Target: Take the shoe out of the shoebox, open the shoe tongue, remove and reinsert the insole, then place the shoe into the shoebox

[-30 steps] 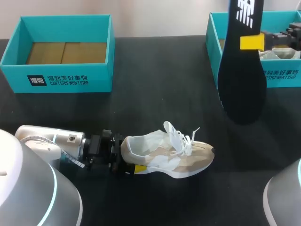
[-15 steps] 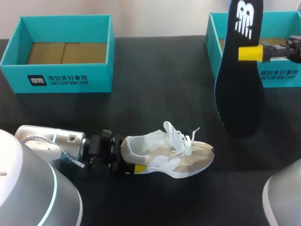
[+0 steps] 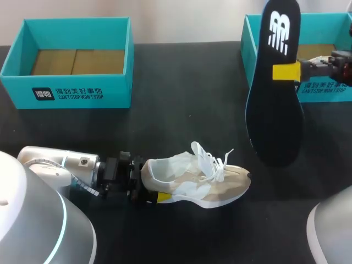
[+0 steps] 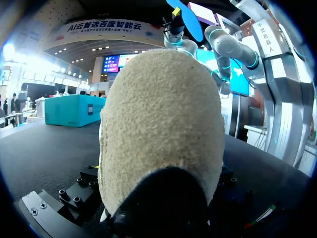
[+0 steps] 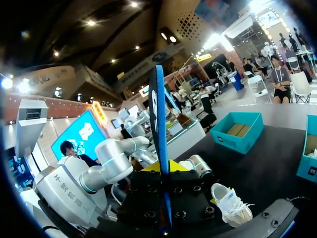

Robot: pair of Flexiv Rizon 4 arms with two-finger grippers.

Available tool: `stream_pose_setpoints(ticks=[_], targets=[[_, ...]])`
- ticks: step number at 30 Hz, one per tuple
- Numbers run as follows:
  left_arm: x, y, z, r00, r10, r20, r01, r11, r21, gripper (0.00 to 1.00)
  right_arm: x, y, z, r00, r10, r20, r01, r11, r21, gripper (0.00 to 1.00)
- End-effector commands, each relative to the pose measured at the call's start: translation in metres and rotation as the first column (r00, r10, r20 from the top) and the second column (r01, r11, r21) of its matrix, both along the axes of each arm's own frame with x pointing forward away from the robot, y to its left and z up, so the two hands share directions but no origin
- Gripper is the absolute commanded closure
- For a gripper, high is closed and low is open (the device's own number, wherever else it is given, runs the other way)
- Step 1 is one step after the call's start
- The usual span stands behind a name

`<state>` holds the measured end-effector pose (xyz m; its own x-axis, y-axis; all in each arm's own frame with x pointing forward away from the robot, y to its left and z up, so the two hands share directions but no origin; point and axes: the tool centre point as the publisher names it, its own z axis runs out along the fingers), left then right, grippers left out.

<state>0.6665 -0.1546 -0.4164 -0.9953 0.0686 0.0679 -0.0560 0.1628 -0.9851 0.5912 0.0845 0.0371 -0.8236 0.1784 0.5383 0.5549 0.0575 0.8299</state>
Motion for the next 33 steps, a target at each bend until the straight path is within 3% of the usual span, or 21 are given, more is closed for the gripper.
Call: stream_pose_setpoints(ticks=[1, 5, 6, 7, 8, 23, 33], targets=[[0.001, 0.0, -0.002, 1.0, 0.003, 0.001, -0.003, 1.0, 0.0, 1.0, -0.013, -0.004, -0.005, 0.999, -0.033, 0.006, 0.033, 0.999, 0.024, 1.0], [0.003, 0.003, -0.002, 1.0, 0.004, 0.005, -0.004, 1.0, 0.005, 0.99, -0.013, -0.004, -0.005, 0.999, -0.033, 0.006, 0.033, 0.999, 0.024, 1.0], [0.004, 0.004, -0.002, 1.0, 0.005, 0.01, -0.005, 1.0, 0.012, 0.72, -0.013, -0.004, -0.005, 0.999, -0.033, 0.006, 0.033, 0.999, 0.024, 1.0], [0.005, 0.004, -0.001, 1.0, 0.005, 0.022, -0.006, 1.0, 0.018, 0.53, -0.013, -0.004, -0.005, 0.999, -0.033, 0.006, 0.033, 0.999, 0.024, 1.0], [0.004, 0.005, 0.001, 0.999, -0.001, 0.032, 0.001, 1.0, 0.017, 0.0, -0.013, -0.004, -0.005, 0.999, -0.033, 0.006, 0.033, 0.999, 0.024, 1.0], [0.001, 0.032, 0.023, 0.998, -0.006, 0.067, -0.002, 0.994, 0.112, 0.0, -0.013, -0.004, -0.005, 0.999, -0.033, 0.006, 0.033, 0.999, 0.024, 1.0], [-0.001, 0.056, 0.027, 0.995, -0.068, 0.078, 0.036, 0.935, 0.353, 0.0, -0.013, -0.004, -0.005, 0.999, -0.033, 0.006, 0.033, 0.999, 0.024, 1.0]])
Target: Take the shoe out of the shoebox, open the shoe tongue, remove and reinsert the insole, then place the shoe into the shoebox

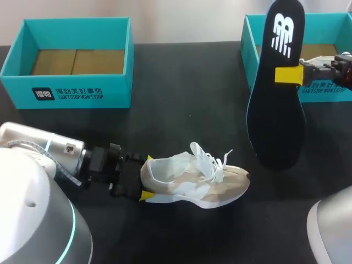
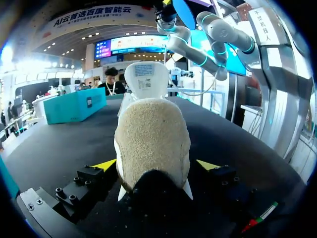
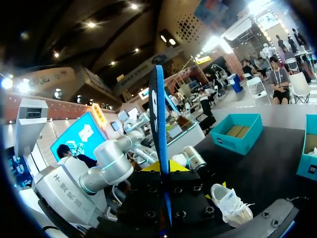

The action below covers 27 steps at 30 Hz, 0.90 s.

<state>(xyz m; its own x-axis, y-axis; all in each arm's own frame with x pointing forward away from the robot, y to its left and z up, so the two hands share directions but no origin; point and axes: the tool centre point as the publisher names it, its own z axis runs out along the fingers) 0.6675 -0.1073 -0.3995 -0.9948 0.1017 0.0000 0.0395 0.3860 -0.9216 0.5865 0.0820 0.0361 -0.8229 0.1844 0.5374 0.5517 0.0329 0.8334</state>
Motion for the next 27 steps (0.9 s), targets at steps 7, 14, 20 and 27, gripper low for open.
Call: stream_pose_setpoints(ticks=[7, 14, 20, 27], targets=[[-0.001, 0.017, 0.014, 1.0, -0.011, -0.011, 0.014, 0.935, 0.355, 0.0, -0.008, -0.001, -0.004, 1.0, -0.015, 0.002, 0.015, 1.0, 0.007, 1.0], [0.0, 0.024, 0.018, 0.993, -0.105, -0.054, 0.117, 0.842, 0.526, 0.0, -0.008, -0.001, -0.004, 1.0, -0.015, 0.002, 0.015, 1.0, 0.007, 1.0], [0.0, 0.024, 0.018, 0.993, -0.105, -0.054, 0.117, 0.842, 0.526, 0.0, -0.008, -0.001, -0.004, 1.0, -0.015, 0.002, 0.015, 1.0, 0.007, 1.0], [0.0, 0.024, 0.018, 0.993, -0.105, -0.054, 0.117, 0.842, 0.526, 0.0, -0.008, -0.001, -0.004, 1.0, -0.015, 0.002, 0.015, 1.0, 0.007, 1.0]])
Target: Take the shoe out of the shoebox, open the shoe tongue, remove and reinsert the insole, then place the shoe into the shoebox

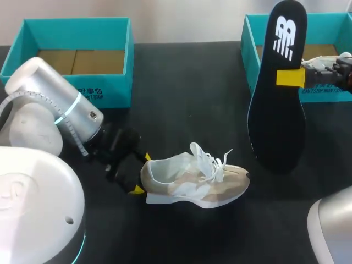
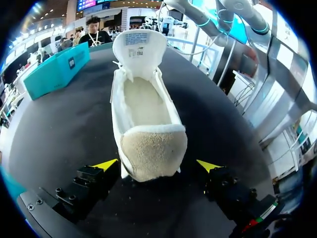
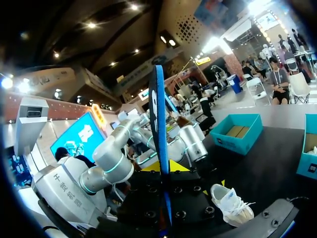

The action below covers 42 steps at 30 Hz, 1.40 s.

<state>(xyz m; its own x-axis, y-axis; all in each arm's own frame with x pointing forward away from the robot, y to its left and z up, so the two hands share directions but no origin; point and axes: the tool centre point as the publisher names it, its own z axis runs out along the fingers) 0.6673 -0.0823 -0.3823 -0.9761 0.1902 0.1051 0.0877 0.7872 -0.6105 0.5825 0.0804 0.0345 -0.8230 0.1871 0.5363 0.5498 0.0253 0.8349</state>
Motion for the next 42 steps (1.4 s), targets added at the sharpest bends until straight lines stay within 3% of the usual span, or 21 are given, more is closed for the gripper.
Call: stream_pose_setpoints(ticks=[1, 6, 9, 17, 30, 42], targets=[[0.0, -0.001, 0.001, 1.0, -0.003, 0.005, 0.003, 0.999, 0.036, 0.0, -0.004, 0.0, -0.002, 1.0, -0.008, -0.001, 0.008, 1.0, 0.002, 1.0], [0.0, 0.0, 0.003, 0.999, 0.044, -0.005, -0.043, 0.992, 0.123, 0.0, -0.004, 0.0, -0.002, 1.0, -0.008, -0.001, 0.008, 1.0, 0.002, 1.0], [-0.001, 0.003, 0.006, 0.996, 0.092, 0.007, -0.09, 0.965, 0.247, 0.0, -0.004, 0.0, -0.002, 1.0, -0.008, -0.001, 0.008, 1.0, 0.002, 1.0], [-0.007, 0.0, 0.022, 0.977, 0.13, 0.17, -0.19, 0.891, 0.412, 0.0, -0.004, 0.0, -0.002, 1.0, -0.008, -0.001, 0.008, 1.0, 0.002, 1.0], [-0.009, 0.002, 0.018, 0.984, 0.083, 0.157, -0.148, 0.873, 0.464, 0.0, -0.004, 0.0, -0.002, 1.0, -0.008, -0.001, 0.008, 1.0, 0.002, 1.0], [-0.011, 0.0, 0.075, 0.981, 0.048, 0.19, -0.134, 0.873, 0.469, 0.0, -0.004, 0.0, -0.002, 1.0, -0.008, -0.001, 0.008, 1.0, 0.002, 1.0]])
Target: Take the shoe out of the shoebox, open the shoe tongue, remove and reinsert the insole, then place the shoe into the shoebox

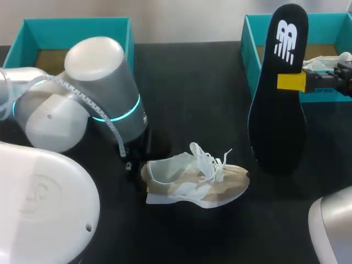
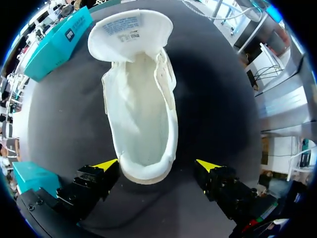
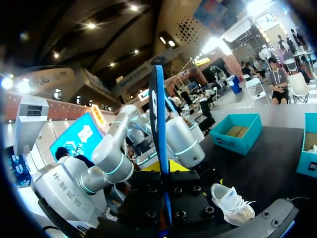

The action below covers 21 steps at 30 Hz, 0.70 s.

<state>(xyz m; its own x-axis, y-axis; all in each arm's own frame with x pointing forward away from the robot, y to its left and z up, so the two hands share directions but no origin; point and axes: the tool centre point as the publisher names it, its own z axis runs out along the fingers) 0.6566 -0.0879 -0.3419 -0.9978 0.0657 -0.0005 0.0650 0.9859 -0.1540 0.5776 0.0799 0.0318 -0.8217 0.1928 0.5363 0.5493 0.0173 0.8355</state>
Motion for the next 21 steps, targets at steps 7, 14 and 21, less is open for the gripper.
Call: stream_pose_setpoints(ticks=[7, 14, 21], targets=[[0.026, -0.018, 0.041, 1.0, -0.009, 0.01, 0.009, 1.0, 0.024, 0.0, 0.001, 0.001, 0.0, 1.0, 0.001, -0.002, -0.001, 1.0, -0.002, 1.0], [0.044, -0.056, 0.026, 0.998, -0.054, 0.023, 0.053, 0.998, 0.027, 0.0, 0.001, 0.001, 0.0, 1.0, 0.001, -0.002, -0.001, 1.0, -0.002, 1.0], [0.051, -0.077, 0.003, 0.997, -0.064, 0.03, 0.063, 0.997, 0.037, 0.0, 0.001, 0.001, 0.0, 1.0, 0.001, -0.002, -0.001, 1.0, -0.002, 1.0]])
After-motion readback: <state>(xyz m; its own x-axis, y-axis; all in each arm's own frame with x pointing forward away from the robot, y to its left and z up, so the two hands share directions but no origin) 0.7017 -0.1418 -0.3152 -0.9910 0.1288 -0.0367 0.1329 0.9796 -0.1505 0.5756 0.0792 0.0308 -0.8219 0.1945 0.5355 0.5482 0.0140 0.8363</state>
